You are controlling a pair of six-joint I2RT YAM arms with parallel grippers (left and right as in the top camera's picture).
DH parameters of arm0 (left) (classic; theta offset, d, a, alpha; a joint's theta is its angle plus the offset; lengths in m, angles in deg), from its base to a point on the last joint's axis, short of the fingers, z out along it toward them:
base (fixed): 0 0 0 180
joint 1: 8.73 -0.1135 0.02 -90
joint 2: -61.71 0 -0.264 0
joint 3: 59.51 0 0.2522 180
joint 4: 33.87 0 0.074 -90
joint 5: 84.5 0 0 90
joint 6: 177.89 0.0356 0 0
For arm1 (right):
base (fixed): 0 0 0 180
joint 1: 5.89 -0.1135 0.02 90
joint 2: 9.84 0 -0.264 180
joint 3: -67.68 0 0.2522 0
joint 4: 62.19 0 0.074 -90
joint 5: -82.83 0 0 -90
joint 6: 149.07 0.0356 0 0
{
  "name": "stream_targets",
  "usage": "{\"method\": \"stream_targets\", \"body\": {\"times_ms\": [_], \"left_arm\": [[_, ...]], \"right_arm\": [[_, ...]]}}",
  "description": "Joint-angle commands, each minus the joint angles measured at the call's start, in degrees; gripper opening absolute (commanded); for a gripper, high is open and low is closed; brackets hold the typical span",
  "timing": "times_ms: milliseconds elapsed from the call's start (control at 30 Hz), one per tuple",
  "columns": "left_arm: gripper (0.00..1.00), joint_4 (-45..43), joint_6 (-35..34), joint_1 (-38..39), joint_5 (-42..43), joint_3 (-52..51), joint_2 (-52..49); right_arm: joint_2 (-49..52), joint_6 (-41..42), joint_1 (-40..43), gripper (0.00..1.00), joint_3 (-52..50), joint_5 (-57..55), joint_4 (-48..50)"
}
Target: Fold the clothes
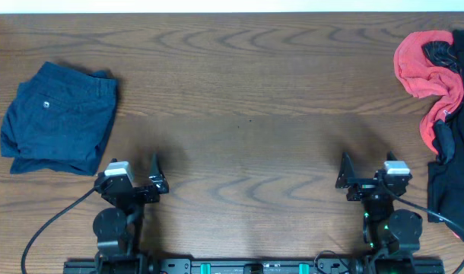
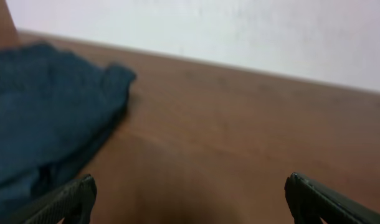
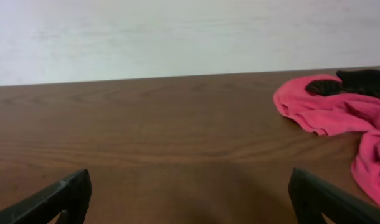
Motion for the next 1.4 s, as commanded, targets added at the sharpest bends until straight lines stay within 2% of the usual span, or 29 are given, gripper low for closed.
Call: {"method": "stream_targets", "body": {"times_ms": [0,167,400,600,667,767,867,933,1067,1367], "left_arm": [[0.98,1.55,-0.66,0.35,1.88,6.40,-4.57],[0.98,6.54,-0.59,0.35,1.88,16.96,-16.06],[0.98,20.33,-0.61,0.35,1.88,32.92,-34.21],[0.98,29.27,-0.63,0.35,1.90,41.35,-44.19],[0.98,29.42,-0.66,0.35,1.90,41.57,-45.40],[0.98,29.42,-0.66,0.35,1.90,41.57,-46.05],[0.98,29.38,-0.63,0.35,1.88,41.57,-46.03],[0.98,29.40,-0.63,0.35,1.88,41.57,-46.05],[0.98,29.40,-0.66,0.35,1.88,41.57,-46.05],[0.98,29.40,-0.66,0.35,1.88,41.57,-46.05]], "right_arm": [[3.56,0.66,0.35,0.99,6.40,-3.23,-2.29],[15.08,0.68,0.35,0.99,16.15,-6.29,-8.96],[37.44,0.66,0.87,0.99,32.70,-10.84,-22.27],[56.50,0.26,4.42,0.99,44.65,-8.17,-28.89],[60.26,-1.86,4.87,0.99,45.99,-10.36,-28.63],[65.35,1.20,7.17,0.99,46.01,-20.31,-27.30],[70.90,5.84,11.19,0.88,46.01,-30.71,-27.69],[75.03,9.03,14.64,0.85,46.01,-35.41,-27.65],[81.90,13.53,20.96,0.84,46.01,-35.78,-26.80],[91.86,19.56,29.59,0.67,46.01,-33.70,-24.46]]}}
